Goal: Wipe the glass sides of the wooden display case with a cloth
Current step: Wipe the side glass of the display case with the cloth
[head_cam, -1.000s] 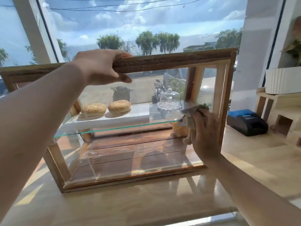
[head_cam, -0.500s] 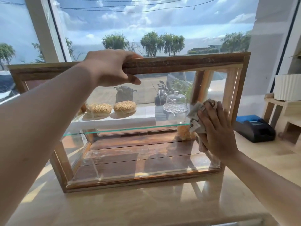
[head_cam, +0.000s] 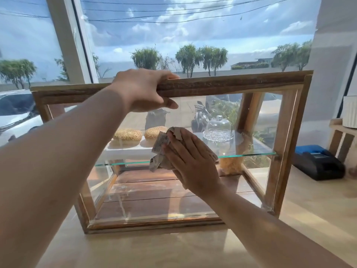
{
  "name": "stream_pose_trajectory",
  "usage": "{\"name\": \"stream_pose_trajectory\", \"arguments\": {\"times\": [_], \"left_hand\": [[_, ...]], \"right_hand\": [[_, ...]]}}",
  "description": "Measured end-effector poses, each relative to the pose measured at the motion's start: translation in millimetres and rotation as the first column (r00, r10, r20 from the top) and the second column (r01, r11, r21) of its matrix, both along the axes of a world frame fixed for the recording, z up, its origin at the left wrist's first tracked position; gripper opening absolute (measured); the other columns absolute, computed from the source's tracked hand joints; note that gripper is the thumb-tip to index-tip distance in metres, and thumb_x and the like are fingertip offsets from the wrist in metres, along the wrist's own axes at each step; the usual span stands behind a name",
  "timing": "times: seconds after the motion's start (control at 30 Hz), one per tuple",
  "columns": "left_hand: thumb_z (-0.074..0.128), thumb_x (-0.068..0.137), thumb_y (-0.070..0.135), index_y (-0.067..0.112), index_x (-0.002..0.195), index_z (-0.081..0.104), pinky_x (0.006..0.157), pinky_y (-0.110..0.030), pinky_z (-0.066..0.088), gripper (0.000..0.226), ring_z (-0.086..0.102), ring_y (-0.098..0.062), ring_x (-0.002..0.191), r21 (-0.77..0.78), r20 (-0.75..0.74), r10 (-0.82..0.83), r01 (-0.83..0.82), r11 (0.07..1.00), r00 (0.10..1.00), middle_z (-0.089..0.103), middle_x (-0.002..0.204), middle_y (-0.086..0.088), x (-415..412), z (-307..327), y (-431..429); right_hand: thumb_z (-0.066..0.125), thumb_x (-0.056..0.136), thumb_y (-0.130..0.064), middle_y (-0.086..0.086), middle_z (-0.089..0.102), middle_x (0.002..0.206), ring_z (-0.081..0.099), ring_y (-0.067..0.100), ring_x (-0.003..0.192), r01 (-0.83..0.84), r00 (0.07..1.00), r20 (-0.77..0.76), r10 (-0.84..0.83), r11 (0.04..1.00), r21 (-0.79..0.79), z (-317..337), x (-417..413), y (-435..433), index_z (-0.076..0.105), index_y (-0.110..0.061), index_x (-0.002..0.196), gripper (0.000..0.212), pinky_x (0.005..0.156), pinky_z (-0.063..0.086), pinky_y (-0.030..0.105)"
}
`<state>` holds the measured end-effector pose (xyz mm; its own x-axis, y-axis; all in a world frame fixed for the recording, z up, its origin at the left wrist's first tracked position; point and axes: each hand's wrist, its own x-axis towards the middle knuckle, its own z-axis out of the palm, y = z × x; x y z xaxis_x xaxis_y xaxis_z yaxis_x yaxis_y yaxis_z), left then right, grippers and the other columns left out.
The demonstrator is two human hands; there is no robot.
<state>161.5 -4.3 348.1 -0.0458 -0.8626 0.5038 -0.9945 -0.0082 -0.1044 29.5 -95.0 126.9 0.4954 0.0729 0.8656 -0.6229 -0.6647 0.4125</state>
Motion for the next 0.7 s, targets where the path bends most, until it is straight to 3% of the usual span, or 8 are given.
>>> {"name": "stream_pose_trajectory", "arguments": {"times": [0.1,0.17,0.23,0.33,0.47,0.53,0.6,0.7], "left_hand": [[0.060,0.076,0.075,0.058,0.138,0.032,0.074,-0.029,0.036,0.070,0.054,-0.016,0.111,-0.006,-0.001,0.011,-0.011,1.000,1.000,0.059,0.127,0.019,-1.7,-0.8,2.1],[0.060,0.075,0.076,0.058,0.138,0.032,0.074,-0.029,0.036,0.071,0.054,-0.016,0.112,-0.015,0.011,0.017,-0.016,1.000,1.000,0.059,0.127,0.019,-2.4,-1.8,1.9],[0.059,0.076,0.076,0.058,0.138,0.032,0.073,-0.029,0.035,0.071,0.054,-0.016,0.111,-0.015,0.012,0.013,-0.013,1.000,1.000,0.059,0.127,0.019,-2.3,-2.1,1.2],[0.059,0.075,0.077,0.059,0.138,0.032,0.074,-0.029,0.035,0.071,0.054,-0.017,0.113,-0.013,0.006,0.009,-0.009,1.000,1.000,0.059,0.127,0.020,-0.3,-2.3,1.0],[0.059,0.075,0.076,0.060,0.136,0.034,0.077,-0.031,0.038,0.068,0.055,-0.018,0.112,-0.015,0.017,-0.002,0.002,1.000,1.000,0.061,0.123,0.019,1.5,-2.7,-1.0],[0.059,0.074,0.077,0.059,0.135,0.035,0.079,-0.031,0.040,0.068,0.055,-0.020,0.112,-0.014,0.020,-0.002,0.002,1.000,1.000,0.062,0.123,0.018,1.6,-2.4,-0.9],[0.059,0.074,0.077,0.060,0.135,0.035,0.081,-0.033,0.042,0.067,0.055,-0.020,0.111,-0.007,0.009,-0.003,0.003,1.000,1.000,0.062,0.121,0.019,1.2,-2.1,0.1],[0.060,0.074,0.077,0.060,0.133,0.035,0.082,-0.034,0.045,0.066,0.055,-0.019,0.108,0.000,-0.002,-0.006,0.006,1.000,1.000,0.063,0.119,0.019,-0.4,-1.6,0.6]], "right_hand": [[0.044,0.105,-0.026,0.006,0.036,0.157,0.027,0.032,0.148,0.026,0.983,-0.179,-0.038,0.997,-0.066,-11.1,-32.8,-10.9,0.050,-0.017,0.145,0.041,0.122,0.021,0.046],[0.040,0.105,-0.025,0.005,0.032,0.159,0.027,0.032,0.148,0.062,0.982,-0.175,-0.075,0.995,-0.081,-7.8,-53.5,-19.8,0.045,-0.017,0.147,0.044,0.121,0.022,0.048],[0.036,0.103,-0.022,0.009,0.031,0.158,0.028,0.035,0.147,0.089,0.996,-0.016,-0.090,0.996,-0.011,5.3,-60.0,-24.8,0.041,-0.014,0.148,0.046,0.120,0.023,0.053],[0.046,0.100,-0.020,0.016,0.030,0.157,0.026,0.042,0.146,0.093,0.958,0.261,-0.120,0.989,0.114,26.7,-36.8,-15.9,0.044,-0.008,0.146,0.048,0.120,0.021,0.056],[0.051,0.097,-0.019,0.019,0.034,0.155,0.029,0.044,0.144,0.049,0.918,0.382,-0.106,0.986,0.157,38.6,2.8,2.6,0.047,-0.007,0.146,0.050,0.119,0.023,0.055],[0.052,0.100,-0.020,0.017,0.040,0.153,0.032,0.043,0.144,0.054,0.959,0.272,-0.079,0.994,0.097,38.1,-0.3,0.8,0.051,-0.008,0.144,0.046,0.118,0.027,0.055],[0.046,0.103,-0.022,0.013,0.040,0.154,0.032,0.040,0.145,0.060,0.996,0.059,-0.060,0.998,-0.005,31.4,-19.4,-7.3,0.051,-0.011,0.144,0.043,0.119,0.027,0.052],[0.033,0.106,-0.021,0.007,0.037,0.157,0.031,0.034,0.146,0.039,0.965,-0.252,-0.072,0.990,-0.132,13.8,-62.2,-23.3,0.049,-0.016,0.146,0.043,0.119,0.026,0.049]]}}
